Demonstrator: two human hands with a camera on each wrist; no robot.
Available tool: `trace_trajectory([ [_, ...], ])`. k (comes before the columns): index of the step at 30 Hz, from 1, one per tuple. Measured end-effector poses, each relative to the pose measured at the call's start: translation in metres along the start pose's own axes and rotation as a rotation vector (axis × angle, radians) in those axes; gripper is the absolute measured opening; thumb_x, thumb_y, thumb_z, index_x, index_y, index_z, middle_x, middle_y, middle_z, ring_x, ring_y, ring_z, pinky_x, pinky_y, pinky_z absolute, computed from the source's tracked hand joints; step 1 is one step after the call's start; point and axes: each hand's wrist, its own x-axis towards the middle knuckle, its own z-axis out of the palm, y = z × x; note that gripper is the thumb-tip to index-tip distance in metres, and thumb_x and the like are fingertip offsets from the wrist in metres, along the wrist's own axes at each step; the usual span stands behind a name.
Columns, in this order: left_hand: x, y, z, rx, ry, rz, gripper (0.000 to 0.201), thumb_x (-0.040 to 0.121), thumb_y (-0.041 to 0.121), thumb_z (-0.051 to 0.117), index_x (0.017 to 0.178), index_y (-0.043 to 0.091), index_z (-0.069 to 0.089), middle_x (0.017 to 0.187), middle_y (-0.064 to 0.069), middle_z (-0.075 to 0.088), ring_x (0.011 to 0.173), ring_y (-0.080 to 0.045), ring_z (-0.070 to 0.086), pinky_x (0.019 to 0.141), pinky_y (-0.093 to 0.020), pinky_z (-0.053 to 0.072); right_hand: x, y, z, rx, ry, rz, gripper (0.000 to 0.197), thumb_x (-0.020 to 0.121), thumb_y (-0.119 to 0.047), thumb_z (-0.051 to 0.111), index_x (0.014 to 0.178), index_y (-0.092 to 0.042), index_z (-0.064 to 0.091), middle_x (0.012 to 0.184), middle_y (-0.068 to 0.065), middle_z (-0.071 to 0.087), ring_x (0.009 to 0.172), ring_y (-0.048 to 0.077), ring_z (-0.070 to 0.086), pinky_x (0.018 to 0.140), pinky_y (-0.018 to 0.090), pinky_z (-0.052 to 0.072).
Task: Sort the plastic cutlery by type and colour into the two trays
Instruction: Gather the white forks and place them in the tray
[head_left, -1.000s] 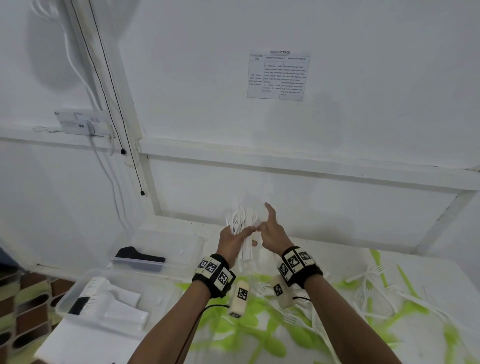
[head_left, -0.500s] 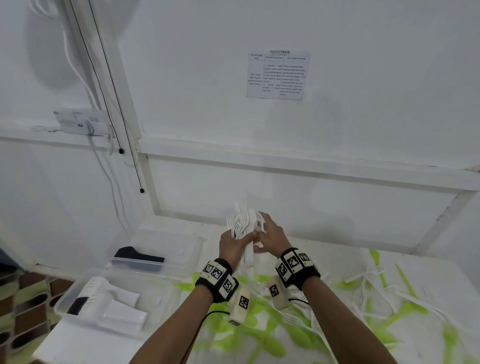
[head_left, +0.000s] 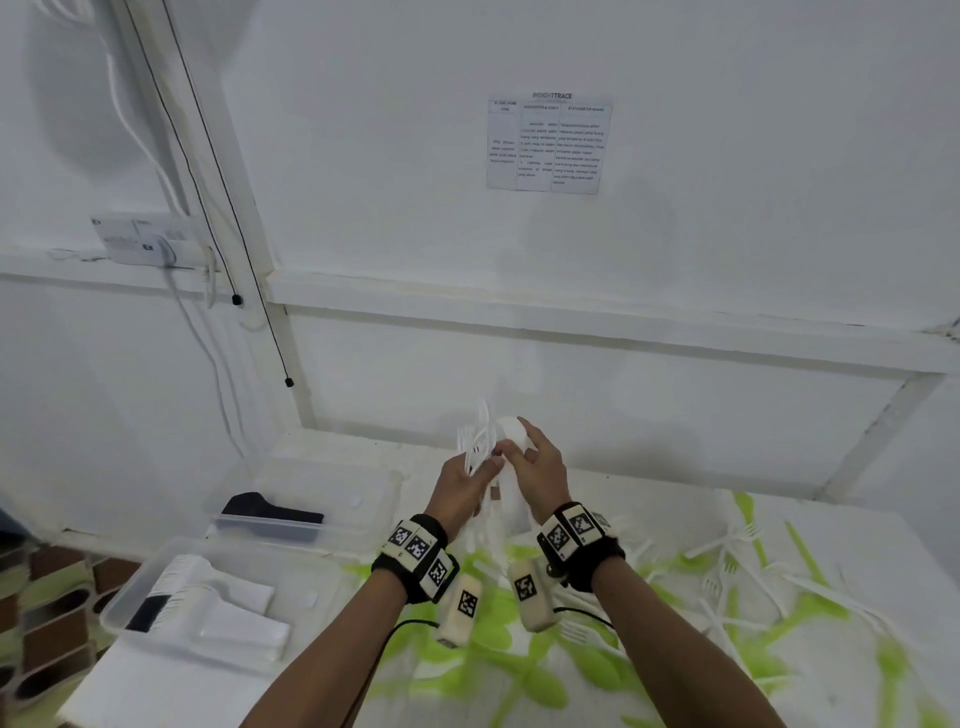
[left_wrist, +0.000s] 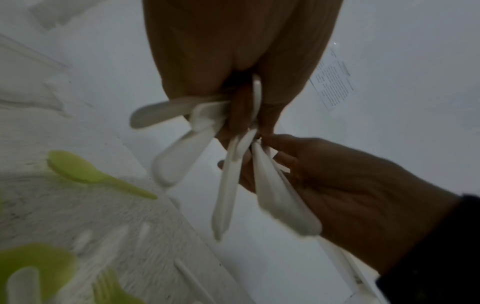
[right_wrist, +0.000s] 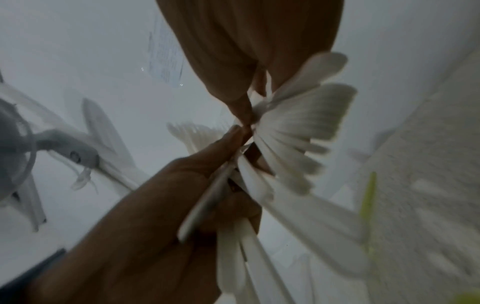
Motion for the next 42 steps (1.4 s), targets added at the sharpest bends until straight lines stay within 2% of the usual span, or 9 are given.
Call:
trace_trajectory([
  [3,-0.001,-0.002,0.004,0.050,0.035,0.066,0.021,0.102,0.031,0.059,0.104,0.022,0.078,0.089,0.001,0.078,0.080,-0.017,0.074,0.070,-0.026,0.054,0.003,-0.002,0.003,-0.098,0.115,0.004,0.051,0.098,-0.025,0.058,0.148,-0.020,0.049,0.119,0.009,0.069,0.116,0.028,0.063,0.102,0.035,0.048],
  [7,-0.004,0.002,0.003,-0.011,0.006,0.032,0.023,0.104,0.025,0.058,0.101,0.007,0.072,0.099,-0.010,0.078,0.082,-0.030,0.076,0.077,-0.037,0.060,0.012,0.001,-0.002,-0.018,0.159,0.102,0.052,0.096,-0.025,0.055,0.147,-0.025,0.047,0.126,0.007,0.068,0.115,0.030,0.062,0.102,0.039,0.048],
  [11,-0.011,0.021,-0.010,-0.140,-0.168,-0.039,0.025,0.106,0.031,0.052,0.105,0.008,0.062,0.091,-0.001,0.068,0.052,-0.019,0.059,0.045,-0.021,0.040,0.011,-0.008,-0.016,0.439,0.058,0.259,0.030,0.098,-0.018,0.055,0.128,-0.020,0.055,0.096,0.011,0.064,0.059,0.022,0.062,0.050,0.029,0.045],
  [13,-0.012,0.024,-0.012,-0.241,-0.236,-0.068,0.024,0.105,0.034,0.052,0.102,0.012,0.059,0.086,0.001,0.058,0.046,-0.012,0.048,0.039,-0.018,0.028,0.005,-0.016,-0.020,0.496,-0.054,0.239,0.030,0.099,-0.027,0.062,0.128,-0.019,0.056,0.091,0.010,0.062,0.057,0.018,0.055,0.044,0.026,0.038],
  [17,-0.016,0.031,-0.005,-0.269,-0.307,-0.061,0.025,0.107,0.030,0.049,0.106,0.006,0.056,0.087,-0.003,0.055,0.048,-0.010,0.050,0.040,-0.015,0.030,-0.003,-0.019,-0.016,0.433,-0.184,0.093,0.040,0.095,-0.026,0.071,0.131,-0.023,0.054,0.080,0.004,0.067,0.060,0.015,0.057,0.048,0.026,0.043],
  [23,-0.018,0.021,-0.004,-0.059,-0.182,-0.022,0.029,0.104,0.031,0.057,0.122,0.010,0.064,0.086,-0.004,0.073,0.052,-0.020,0.059,0.047,-0.023,0.026,0.014,-0.001,-0.014,0.331,0.012,0.050,0.053,0.093,-0.017,0.071,0.138,-0.029,0.047,0.090,0.007,0.075,0.065,0.018,0.065,0.061,0.035,0.054],
  [26,-0.019,0.019,-0.004,0.143,-0.164,0.022,0.019,0.103,0.020,0.059,0.096,0.005,0.068,0.064,0.005,0.069,0.049,-0.025,0.060,0.042,-0.021,0.032,0.018,0.001,-0.015,0.404,0.087,0.082,0.055,0.092,-0.020,0.072,0.140,-0.031,0.046,0.102,0.018,0.072,0.069,0.021,0.063,0.060,0.035,0.051],
  [38,-0.017,0.007,0.016,-0.140,-0.008,-0.008,0.030,0.108,0.023,0.049,0.104,0.000,0.068,0.074,-0.003,0.059,0.048,-0.023,0.052,0.051,-0.026,0.043,0.009,0.007,-0.001,0.480,0.033,0.061,0.056,0.087,-0.033,0.075,0.137,-0.038,0.050,0.109,0.015,0.070,0.081,0.032,0.066,0.081,0.053,0.058],
  [42,-0.016,0.006,0.017,-0.145,-0.025,-0.148,0.033,0.105,0.027,0.052,0.104,-0.001,0.069,0.078,-0.010,0.063,0.049,-0.024,0.058,0.047,-0.021,0.037,0.006,0.001,-0.003,0.415,0.112,0.035,0.057,0.095,-0.023,0.070,0.146,-0.033,0.045,0.115,0.004,0.071,0.098,0.023,0.071,0.084,0.039,0.061],
])
